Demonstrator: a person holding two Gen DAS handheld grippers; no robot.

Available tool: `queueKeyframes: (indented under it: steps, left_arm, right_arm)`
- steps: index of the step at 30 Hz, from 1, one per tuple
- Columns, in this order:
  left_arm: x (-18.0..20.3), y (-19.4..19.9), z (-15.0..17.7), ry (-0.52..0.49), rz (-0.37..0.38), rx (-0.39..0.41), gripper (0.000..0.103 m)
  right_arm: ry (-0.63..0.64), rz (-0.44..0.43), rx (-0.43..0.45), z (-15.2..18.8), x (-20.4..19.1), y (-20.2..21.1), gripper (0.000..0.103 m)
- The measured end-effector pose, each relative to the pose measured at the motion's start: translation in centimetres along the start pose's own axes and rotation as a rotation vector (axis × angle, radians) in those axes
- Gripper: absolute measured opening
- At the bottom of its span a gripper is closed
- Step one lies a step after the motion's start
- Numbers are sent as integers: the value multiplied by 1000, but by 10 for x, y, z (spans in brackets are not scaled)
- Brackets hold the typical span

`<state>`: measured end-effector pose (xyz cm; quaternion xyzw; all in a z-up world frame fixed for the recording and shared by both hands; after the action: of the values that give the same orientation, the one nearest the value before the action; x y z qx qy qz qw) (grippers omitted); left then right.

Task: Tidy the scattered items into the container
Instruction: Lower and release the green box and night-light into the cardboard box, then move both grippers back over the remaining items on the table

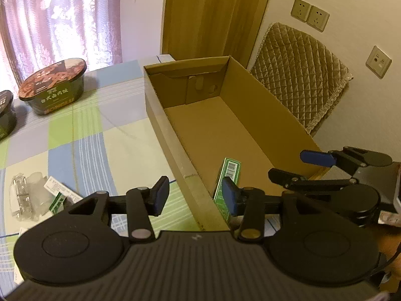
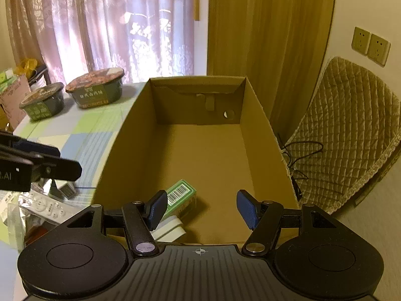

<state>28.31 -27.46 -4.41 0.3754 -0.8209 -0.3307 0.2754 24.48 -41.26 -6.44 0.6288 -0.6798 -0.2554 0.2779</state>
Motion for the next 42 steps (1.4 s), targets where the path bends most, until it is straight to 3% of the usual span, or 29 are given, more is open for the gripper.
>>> queueKeyframes:
  steps: [14,21,27,30,36,42]
  left_arm:
    - [-14,41,29,34,-38,5,51]
    - [-28,71,60,67,-56,8,66]
    - [-57,107,108,112,-114,2,80]
    - [-79,127,136,134,-170,-25,83]
    - [-120,163,179,157,-274,-47,91]
    - [-146,186,202,156,-338,-55,102]
  right_arm:
    - [15,-27,49,-3,-29,42,68]
    - [43,-53,68,4,-50,68,68]
    - [72,-83,73,21,-75,88,68]
    - [64,-103,93,27,-87,99,103]
    - [96,-171,82,43,-120,119,103]
    - [148,-224,34,63,-154,125,103]
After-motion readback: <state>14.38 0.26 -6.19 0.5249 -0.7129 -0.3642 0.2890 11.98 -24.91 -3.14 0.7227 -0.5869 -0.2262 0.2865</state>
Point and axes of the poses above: each gripper's, at about its wrist camera, not at the fingertips, and y roughly against the way its jaws point, x to its right, z to its underside, the point moved 7 cm from there along -y, roughly the way its jaws point, and after that the axes turned 5 degrees about z, right-handed, at the moved point
